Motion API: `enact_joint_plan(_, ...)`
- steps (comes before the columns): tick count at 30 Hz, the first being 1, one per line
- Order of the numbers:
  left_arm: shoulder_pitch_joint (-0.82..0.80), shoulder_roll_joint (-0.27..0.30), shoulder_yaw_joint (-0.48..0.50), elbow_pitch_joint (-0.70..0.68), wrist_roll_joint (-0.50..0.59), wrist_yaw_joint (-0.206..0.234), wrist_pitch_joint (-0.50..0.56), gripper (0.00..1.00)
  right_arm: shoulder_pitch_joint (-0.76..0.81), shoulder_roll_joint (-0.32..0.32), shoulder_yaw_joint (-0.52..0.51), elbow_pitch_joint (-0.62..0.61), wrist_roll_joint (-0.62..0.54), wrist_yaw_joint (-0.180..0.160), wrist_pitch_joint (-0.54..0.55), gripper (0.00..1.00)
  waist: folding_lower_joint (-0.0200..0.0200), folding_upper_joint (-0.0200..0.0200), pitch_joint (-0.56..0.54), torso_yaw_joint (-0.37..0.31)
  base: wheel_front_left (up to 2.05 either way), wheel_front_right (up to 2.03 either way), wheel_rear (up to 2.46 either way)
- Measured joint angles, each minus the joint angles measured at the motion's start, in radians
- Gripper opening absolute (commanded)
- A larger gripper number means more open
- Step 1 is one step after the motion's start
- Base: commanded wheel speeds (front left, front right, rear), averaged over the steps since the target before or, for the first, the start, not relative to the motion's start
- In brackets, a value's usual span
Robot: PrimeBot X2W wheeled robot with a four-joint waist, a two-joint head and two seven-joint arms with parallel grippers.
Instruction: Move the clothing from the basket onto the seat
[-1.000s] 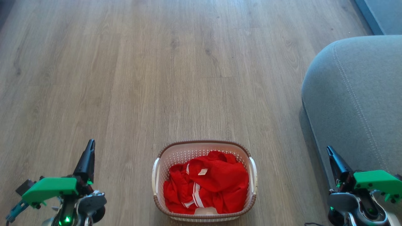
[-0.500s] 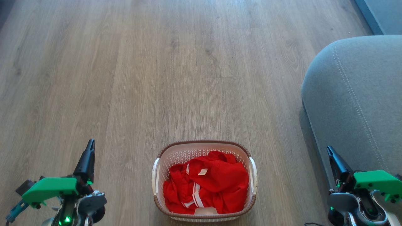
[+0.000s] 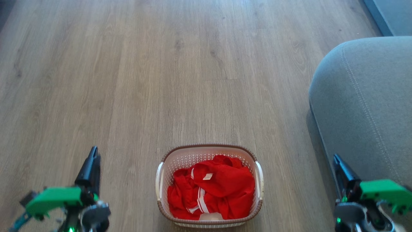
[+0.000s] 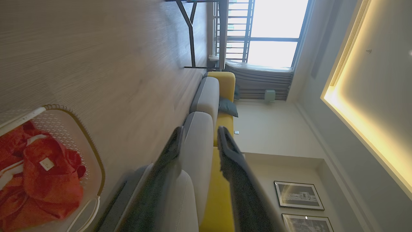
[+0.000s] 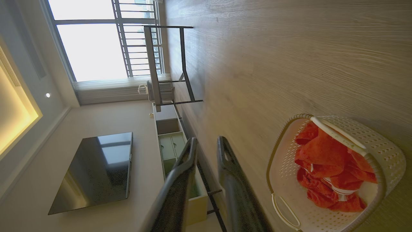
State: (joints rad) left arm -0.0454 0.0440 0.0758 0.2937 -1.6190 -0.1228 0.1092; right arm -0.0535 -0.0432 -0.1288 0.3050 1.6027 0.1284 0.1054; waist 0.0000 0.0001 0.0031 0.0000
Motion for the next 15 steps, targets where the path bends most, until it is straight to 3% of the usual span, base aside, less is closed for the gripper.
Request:
enact_joint_plan(5, 0.072, -0.007, -0.002, 0.076, 0.000, 0.000, -0.001, 1.00, 0.054, 0.008, 0.004, 0.073, 0.000, 0.000, -0.001, 1.00, 0.0000, 0.0000, 0.000, 0.000, 0.00, 0.00, 0.00)
enact_joint_plan(15, 0.049, -0.007, -0.019, 0.083, 0.021, 0.000, -0.026, 1.00, 0.047, 0.005, 0.017, 0.074, -0.018, 0.000, -0.013, 1.00, 0.0000, 0.0000, 0.001, -0.001, 0.00, 0.00, 0.00)
